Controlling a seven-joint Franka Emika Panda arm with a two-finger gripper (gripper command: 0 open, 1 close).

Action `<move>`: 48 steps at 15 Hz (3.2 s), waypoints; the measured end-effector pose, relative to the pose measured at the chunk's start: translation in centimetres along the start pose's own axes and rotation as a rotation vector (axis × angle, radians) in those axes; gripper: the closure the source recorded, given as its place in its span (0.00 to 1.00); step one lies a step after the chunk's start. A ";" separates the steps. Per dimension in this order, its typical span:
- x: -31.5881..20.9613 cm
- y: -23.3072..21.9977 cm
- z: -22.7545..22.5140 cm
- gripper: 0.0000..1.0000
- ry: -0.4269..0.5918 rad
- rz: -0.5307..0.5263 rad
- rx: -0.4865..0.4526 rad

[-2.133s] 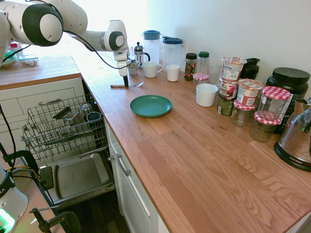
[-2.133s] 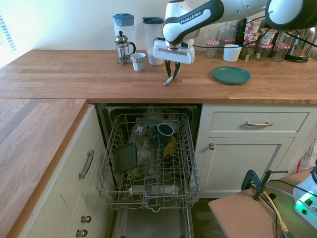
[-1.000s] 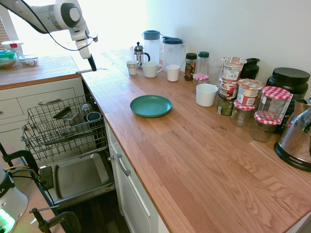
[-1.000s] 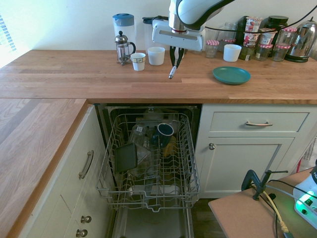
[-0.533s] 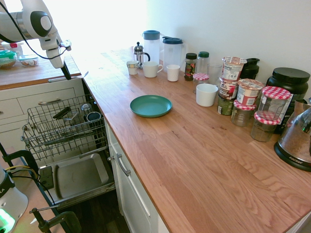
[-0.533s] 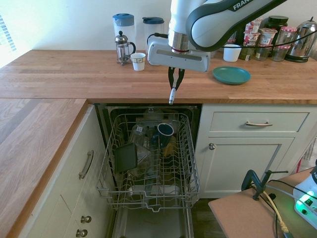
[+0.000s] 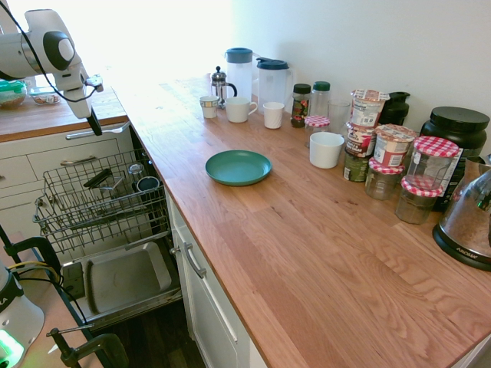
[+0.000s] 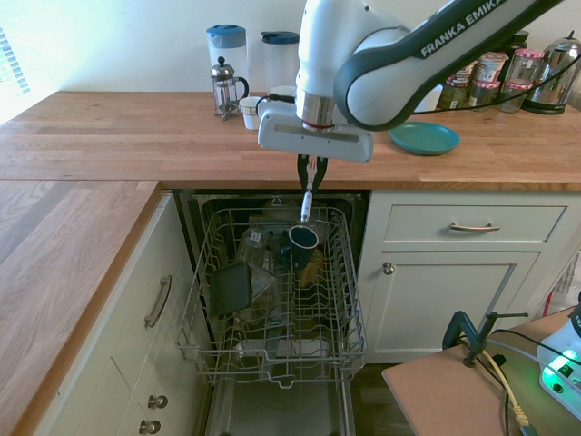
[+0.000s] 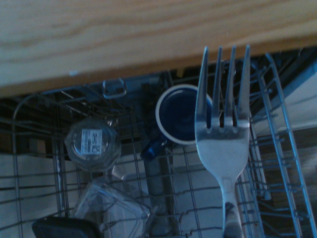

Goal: Put the fork in the dishwasher

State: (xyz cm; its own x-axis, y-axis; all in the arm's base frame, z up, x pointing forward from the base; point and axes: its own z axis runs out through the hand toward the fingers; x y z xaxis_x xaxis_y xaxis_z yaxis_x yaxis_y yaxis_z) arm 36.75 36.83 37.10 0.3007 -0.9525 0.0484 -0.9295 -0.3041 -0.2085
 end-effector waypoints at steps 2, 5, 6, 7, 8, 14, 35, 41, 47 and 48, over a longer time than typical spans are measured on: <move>-1.7 1.7 1.8 1.00 0.007 -0.018 0.001; -2.7 3.1 6.0 1.00 0.006 -0.044 -0.014; -2.7 3.4 7.9 1.00 0.005 -0.050 -0.026; -2.7 3.7 9.6 1.00 0.003 -0.057 -0.038; -2.6 4.0 11.2 1.00 0.003 -0.067 -0.049; -2.2 5.0 18.9 1.00 0.013 -0.097 -0.111; -3.3 6.8 26.8 0.00 0.005 -0.124 -0.155; -3.1 6.9 26.0 0.00 0.023 -0.121 -0.138; -2.8 6.6 17.7 0.00 0.054 -0.110 -0.075; -2.6 6.5 16.0 0.00 0.064 -0.104 -0.064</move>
State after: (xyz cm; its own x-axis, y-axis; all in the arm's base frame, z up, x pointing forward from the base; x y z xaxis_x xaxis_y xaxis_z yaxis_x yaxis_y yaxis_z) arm 33.30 37.64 19.94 0.3838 -0.9143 0.1292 -0.9064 -0.3998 -0.1365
